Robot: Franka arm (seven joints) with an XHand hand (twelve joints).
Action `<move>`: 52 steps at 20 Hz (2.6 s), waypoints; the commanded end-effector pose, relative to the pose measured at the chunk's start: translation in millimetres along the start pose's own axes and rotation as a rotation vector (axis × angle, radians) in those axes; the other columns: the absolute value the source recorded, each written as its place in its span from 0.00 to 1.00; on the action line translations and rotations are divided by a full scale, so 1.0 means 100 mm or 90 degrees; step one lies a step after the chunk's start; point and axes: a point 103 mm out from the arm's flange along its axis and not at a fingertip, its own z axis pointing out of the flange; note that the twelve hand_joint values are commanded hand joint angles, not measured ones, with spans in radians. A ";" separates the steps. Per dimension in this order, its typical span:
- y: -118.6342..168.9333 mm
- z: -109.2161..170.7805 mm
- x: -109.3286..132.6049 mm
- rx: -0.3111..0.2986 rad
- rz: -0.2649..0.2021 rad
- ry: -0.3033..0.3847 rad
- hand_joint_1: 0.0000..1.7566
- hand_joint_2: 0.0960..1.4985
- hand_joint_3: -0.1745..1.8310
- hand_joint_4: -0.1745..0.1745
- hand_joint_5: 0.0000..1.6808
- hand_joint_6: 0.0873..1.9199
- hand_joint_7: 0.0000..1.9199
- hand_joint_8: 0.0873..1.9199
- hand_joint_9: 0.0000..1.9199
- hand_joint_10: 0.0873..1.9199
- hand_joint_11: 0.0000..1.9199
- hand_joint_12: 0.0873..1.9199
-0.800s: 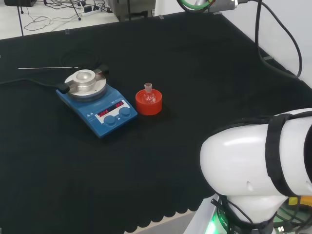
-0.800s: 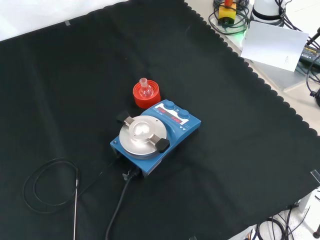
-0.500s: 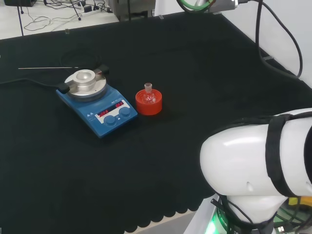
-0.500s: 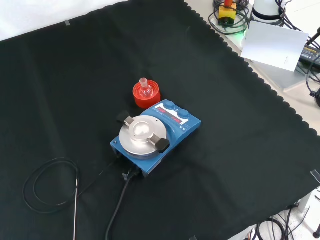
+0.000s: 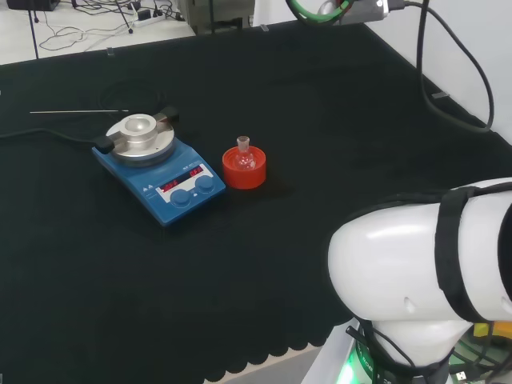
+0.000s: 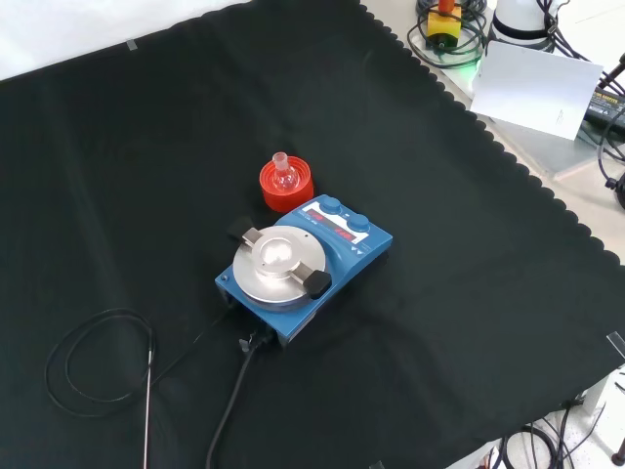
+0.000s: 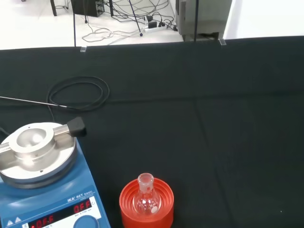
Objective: Pick up the round-bottom flask.
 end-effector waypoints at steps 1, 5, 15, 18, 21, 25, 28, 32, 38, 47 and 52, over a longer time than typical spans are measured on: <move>0.12 0.18 0.00 0.012 0.026 -0.003 0.12 0.82 0.25 0.46 0.21 0.17 0.06 0.28 0.13 0.31 0.03 0.71; 0.21 0.36 -0.08 0.025 0.044 0.002 0.12 0.82 0.25 0.46 0.22 0.17 0.06 0.28 0.13 0.31 0.03 0.71; 0.76 1.09 -0.25 0.062 0.027 0.044 0.24 0.77 0.23 0.44 0.25 0.17 0.11 0.29 0.18 0.32 0.04 0.72; 0.95 1.37 -0.31 0.084 0.026 0.061 0.28 0.74 0.23 0.42 0.27 0.17 0.12 0.30 0.20 0.32 0.05 0.72; 1.09 1.65 -0.34 0.110 0.025 0.078 0.33 0.68 0.24 0.42 0.27 0.16 0.13 0.31 0.20 0.32 0.05 0.72; 1.23 2.03 -0.33 0.148 0.022 0.106 0.37 0.56 0.32 0.42 0.28 0.11 0.13 0.31 0.21 0.31 0.06 0.72; 1.28 2.33 -0.29 0.147 0.018 0.131 0.39 0.53 0.34 0.42 0.29 0.10 0.13 0.31 0.21 0.31 0.06 0.72; 1.34 2.63 -0.21 0.162 0.009 0.129 0.41 0.51 0.35 0.40 0.31 0.11 0.14 0.32 0.23 0.32 0.08 0.71; 1.37 2.87 -0.16 0.172 0.003 0.137 0.44 0.47 0.36 0.39 0.33 0.12 0.15 0.32 0.24 0.31 0.10 0.71; 1.38 3.10 -0.10 0.201 -0.009 0.135 0.47 0.41 0.39 0.39 0.34 0.14 0.16 0.32 0.25 0.31 0.11 0.71; 1.39 3.26 -0.04 0.216 -0.020 0.131 0.48 0.39 0.40 0.39 0.33 0.15 0.16 0.32 0.25 0.31 0.11 0.71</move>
